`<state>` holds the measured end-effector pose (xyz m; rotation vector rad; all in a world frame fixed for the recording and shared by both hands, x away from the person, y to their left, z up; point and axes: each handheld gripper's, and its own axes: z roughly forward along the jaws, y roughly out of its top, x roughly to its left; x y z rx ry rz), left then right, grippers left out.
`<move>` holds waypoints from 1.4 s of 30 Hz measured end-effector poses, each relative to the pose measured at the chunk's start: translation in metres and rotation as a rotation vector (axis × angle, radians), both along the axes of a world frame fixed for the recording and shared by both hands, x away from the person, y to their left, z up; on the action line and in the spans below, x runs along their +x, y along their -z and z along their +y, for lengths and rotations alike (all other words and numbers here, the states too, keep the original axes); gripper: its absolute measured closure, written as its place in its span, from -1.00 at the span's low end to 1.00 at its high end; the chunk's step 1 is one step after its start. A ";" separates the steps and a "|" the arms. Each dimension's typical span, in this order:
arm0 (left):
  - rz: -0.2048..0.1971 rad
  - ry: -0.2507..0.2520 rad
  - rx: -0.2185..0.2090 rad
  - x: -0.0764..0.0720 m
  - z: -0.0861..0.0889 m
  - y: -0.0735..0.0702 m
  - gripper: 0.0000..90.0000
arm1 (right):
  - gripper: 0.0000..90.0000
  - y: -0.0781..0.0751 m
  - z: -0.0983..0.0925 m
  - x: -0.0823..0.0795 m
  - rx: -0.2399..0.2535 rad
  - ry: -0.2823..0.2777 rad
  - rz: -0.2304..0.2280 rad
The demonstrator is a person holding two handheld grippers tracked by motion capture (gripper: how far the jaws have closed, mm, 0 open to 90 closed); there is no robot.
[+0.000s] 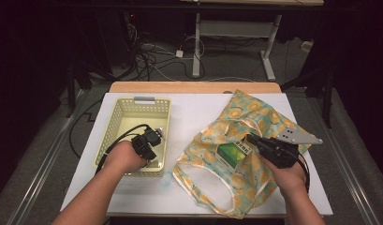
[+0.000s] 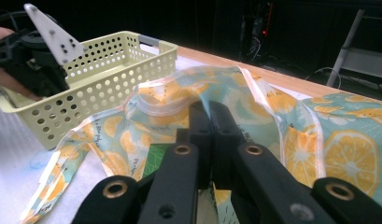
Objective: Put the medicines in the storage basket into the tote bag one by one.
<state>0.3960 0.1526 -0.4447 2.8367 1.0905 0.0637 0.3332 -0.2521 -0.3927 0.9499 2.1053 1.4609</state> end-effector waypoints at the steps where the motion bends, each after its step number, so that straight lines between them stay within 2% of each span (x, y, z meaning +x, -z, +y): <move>1: -0.010 -0.022 0.007 0.004 0.006 0.001 0.95 | 1.00 0.000 0.000 0.000 0.001 0.000 0.001; 3: -0.038 -0.071 0.007 0.009 0.020 0.001 0.95 | 1.00 0.000 -0.001 0.001 -0.001 -0.002 -0.002; 4: -0.045 -0.093 -0.010 0.010 0.026 -0.001 0.95 | 1.00 0.000 -0.001 0.001 0.000 -0.002 -0.001; 7: -0.081 -0.135 -0.086 0.006 0.037 -0.013 0.94 | 1.00 0.000 -0.002 0.001 0.001 -0.001 -0.001; 8: -0.076 -0.157 -0.113 0.004 0.038 -0.016 0.84 | 1.00 0.000 -0.002 0.001 0.001 0.000 -0.001; 11: -0.061 -0.223 -0.155 -0.004 0.042 -0.022 0.31 | 1.00 0.000 0.000 0.001 0.000 0.000 -0.001; 14: -0.013 -0.334 -0.162 -0.009 0.044 -0.020 -0.43 | 1.00 0.000 0.001 0.000 -0.001 -0.004 -0.001; 15: 0.003 -0.357 -0.159 -0.009 0.046 -0.018 -0.59 | 1.00 0.000 0.002 -0.001 -0.001 -0.003 0.002; 17: 0.068 -0.408 -0.147 -0.008 0.047 -0.011 -0.71 | 1.00 -0.001 0.002 -0.001 0.001 -0.004 -0.002; 18: 0.106 -0.426 -0.138 -0.007 0.049 -0.007 -0.83 | 1.00 -0.002 0.002 -0.002 0.002 -0.004 -0.002; 19: 0.134 -0.435 -0.132 -0.006 0.050 -0.005 -0.85 | 1.00 -0.002 0.001 -0.002 0.003 -0.005 -0.004; 22: 0.183 -0.463 -0.114 -0.002 0.051 0.000 -0.84 | 1.00 -0.002 0.000 -0.002 0.006 -0.004 -0.007; 24: 0.227 -0.450 -0.091 0.000 0.049 0.003 -0.74 | 1.00 -0.003 -0.002 -0.001 0.011 0.000 -0.006; 29: 0.264 -0.433 -0.017 0.002 0.043 0.011 -0.59 | 1.00 -0.002 -0.004 -0.001 0.016 0.002 -0.004; 32: 0.262 -0.429 -0.011 0.002 0.042 0.011 -0.57 | 1.00 -0.003 -0.003 -0.001 0.015 0.002 -0.005; 36: 0.224 -0.420 -0.001 0.000 0.041 0.009 -0.56 | 1.00 -0.002 -0.003 -0.001 0.015 0.000 -0.004; 42: 0.181 -0.405 -0.048 0.002 0.042 0.004 -0.56 | 1.00 -0.001 -0.002 -0.001 0.013 0.000 0.002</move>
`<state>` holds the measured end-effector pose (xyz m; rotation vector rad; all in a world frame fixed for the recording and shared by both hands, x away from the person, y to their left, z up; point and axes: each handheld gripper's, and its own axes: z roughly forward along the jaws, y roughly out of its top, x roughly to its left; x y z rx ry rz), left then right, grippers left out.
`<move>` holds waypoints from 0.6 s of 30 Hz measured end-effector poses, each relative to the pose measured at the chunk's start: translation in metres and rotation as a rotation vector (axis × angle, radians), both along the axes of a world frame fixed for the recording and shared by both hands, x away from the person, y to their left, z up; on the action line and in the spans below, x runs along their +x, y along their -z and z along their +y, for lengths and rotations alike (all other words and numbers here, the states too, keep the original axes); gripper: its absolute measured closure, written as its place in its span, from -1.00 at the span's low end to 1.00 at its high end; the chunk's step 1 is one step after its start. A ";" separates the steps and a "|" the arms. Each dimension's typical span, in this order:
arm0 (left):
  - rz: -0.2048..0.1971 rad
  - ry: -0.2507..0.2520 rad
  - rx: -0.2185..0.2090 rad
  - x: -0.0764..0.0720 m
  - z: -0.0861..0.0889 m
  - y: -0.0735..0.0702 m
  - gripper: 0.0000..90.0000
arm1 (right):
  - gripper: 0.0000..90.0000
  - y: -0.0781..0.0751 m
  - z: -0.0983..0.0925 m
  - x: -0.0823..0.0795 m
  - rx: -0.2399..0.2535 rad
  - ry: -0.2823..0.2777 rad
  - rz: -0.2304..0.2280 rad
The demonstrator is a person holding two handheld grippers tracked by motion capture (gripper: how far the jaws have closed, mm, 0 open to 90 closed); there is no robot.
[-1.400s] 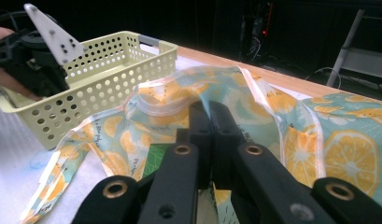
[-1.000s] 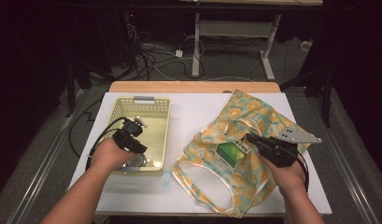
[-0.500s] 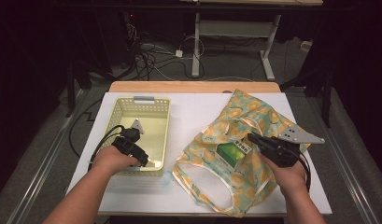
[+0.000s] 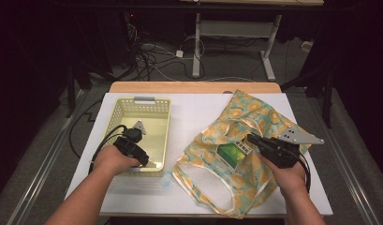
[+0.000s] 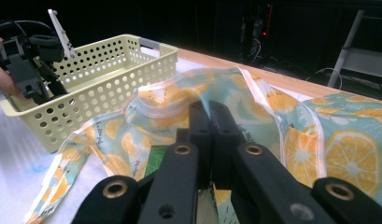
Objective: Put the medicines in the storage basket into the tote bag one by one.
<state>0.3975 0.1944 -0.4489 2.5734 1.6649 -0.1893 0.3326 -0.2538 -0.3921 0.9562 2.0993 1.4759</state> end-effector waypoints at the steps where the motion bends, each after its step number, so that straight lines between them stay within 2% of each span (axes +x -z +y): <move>1: -0.008 0.003 -0.007 0.000 0.000 -0.001 -0.56 | 1.00 0.000 0.000 0.000 0.000 0.000 0.001; 7: -0.095 0.024 -0.055 -0.002 -0.002 -0.007 -0.56 | 1.00 0.000 -0.001 0.001 0.001 0.002 -0.001; 11: -0.160 0.035 -0.103 -0.006 -0.001 -0.013 -0.56 | 1.00 0.000 -0.001 0.000 0.001 0.003 -0.005; 18: -0.314 0.074 -0.168 -0.019 -0.003 -0.023 -0.56 | 1.00 0.000 0.000 0.000 -0.003 0.000 -0.007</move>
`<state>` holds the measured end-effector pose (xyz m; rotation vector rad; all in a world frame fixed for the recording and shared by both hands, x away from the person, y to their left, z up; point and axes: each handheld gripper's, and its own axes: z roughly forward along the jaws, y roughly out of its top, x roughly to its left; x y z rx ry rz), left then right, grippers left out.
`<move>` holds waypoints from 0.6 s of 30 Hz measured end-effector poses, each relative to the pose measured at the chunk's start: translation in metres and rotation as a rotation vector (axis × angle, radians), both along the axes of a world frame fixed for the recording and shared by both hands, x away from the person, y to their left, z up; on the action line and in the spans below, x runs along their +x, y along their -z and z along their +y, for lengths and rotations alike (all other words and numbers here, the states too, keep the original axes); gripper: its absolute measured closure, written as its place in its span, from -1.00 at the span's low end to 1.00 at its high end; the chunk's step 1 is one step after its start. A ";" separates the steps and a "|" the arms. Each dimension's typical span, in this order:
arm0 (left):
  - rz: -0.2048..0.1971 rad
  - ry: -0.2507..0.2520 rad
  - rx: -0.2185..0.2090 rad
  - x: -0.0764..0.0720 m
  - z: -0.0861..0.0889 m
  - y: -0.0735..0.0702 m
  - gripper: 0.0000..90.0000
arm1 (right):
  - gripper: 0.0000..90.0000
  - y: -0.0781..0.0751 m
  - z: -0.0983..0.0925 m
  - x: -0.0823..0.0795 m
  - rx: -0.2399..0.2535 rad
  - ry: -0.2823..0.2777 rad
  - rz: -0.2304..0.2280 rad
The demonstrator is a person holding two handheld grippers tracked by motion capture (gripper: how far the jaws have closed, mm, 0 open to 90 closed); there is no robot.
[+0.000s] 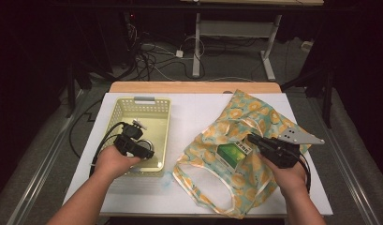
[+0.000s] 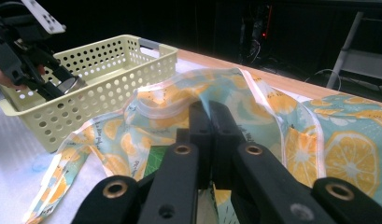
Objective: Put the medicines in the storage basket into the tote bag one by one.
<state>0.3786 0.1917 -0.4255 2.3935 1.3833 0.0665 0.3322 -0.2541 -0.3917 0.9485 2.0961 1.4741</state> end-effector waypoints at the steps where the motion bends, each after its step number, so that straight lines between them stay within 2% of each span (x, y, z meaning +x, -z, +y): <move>1: -0.022 0.005 -0.016 -0.002 0.000 -0.001 -0.56 | 1.00 0.000 0.000 0.000 0.000 0.000 0.000; 6: -0.110 0.013 -0.071 -0.012 0.001 -0.005 -0.56 | 1.00 0.001 0.001 0.000 -0.002 0.000 -0.001; 11: -0.202 0.022 -0.148 -0.024 0.000 -0.011 -0.56 | 1.00 0.000 0.001 -0.001 -0.001 0.001 -0.005; 14: -0.249 0.031 -0.211 -0.033 -0.003 -0.019 -0.56 | 1.00 0.000 0.001 -0.001 -0.001 0.002 -0.006; 18: -0.318 0.078 -0.257 -0.046 -0.014 -0.029 -0.56 | 1.00 0.000 0.001 -0.001 0.000 0.005 -0.008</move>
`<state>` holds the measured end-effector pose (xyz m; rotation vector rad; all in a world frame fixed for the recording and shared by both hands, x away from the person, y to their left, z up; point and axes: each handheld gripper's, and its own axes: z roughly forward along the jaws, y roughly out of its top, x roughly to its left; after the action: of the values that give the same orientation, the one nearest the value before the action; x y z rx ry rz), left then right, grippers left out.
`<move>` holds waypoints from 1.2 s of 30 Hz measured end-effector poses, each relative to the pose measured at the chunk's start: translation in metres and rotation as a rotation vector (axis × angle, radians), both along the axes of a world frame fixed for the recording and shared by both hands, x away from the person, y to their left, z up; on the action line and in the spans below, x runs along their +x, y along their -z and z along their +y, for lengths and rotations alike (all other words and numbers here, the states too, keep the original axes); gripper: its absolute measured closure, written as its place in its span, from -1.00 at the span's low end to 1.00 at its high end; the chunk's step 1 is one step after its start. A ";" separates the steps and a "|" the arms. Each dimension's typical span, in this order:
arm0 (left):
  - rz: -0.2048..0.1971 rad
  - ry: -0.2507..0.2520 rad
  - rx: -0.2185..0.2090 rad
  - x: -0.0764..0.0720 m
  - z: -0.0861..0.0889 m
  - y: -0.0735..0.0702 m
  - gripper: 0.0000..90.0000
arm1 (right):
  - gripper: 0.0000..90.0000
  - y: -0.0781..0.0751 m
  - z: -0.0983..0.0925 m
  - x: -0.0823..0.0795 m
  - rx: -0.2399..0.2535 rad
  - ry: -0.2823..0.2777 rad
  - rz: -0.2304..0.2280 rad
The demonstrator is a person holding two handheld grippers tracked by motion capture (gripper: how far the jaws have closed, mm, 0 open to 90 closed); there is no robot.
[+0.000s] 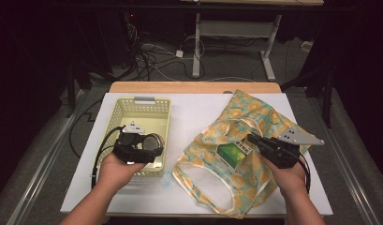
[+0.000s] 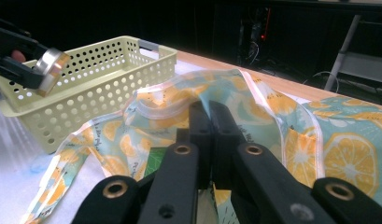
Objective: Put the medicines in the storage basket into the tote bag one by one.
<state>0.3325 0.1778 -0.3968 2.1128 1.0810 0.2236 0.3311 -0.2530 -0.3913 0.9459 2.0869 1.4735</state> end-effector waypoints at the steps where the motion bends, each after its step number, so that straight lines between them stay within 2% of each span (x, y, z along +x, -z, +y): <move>1: -0.016 0.015 -0.003 -0.003 -0.004 -0.002 -0.56 | 1.00 0.000 0.000 0.000 -0.001 0.000 -0.002; 5: -0.055 0.081 -0.021 -0.012 -0.027 -0.008 -0.56 | 1.00 -0.002 0.000 -0.001 0.000 0.000 -0.008; 12: -0.078 0.201 -0.039 -0.016 -0.084 -0.010 -0.56 | 1.00 -0.009 0.000 -0.003 0.014 0.003 -0.033; 18: -0.074 0.297 -0.052 -0.013 -0.137 -0.006 -0.56 | 1.00 -0.013 0.000 -0.004 0.019 0.010 -0.046; 21: -0.075 0.333 -0.042 -0.010 -0.161 -0.003 -0.56 | 1.00 -0.014 0.000 -0.003 0.020 0.010 -0.052; 26: -0.054 0.348 -0.045 0.002 -0.196 0.003 -0.56 | 1.00 -0.014 0.000 -0.004 0.021 0.013 -0.053; 28: -0.063 0.349 -0.029 0.006 -0.208 0.004 -0.56 | 1.00 -0.014 0.000 -0.004 0.025 0.012 -0.054; 32: -0.074 0.311 -0.035 0.018 -0.223 0.004 -0.56 | 1.00 -0.015 0.000 -0.004 0.030 0.013 -0.058; 36: -0.104 0.272 -0.041 0.029 -0.232 0.006 -0.57 | 1.00 -0.014 0.000 -0.003 0.027 0.012 -0.055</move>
<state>0.3611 -0.0542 -0.4027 2.1581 0.7233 0.1759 0.3279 -0.2534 -0.3774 0.9165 2.0236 1.5079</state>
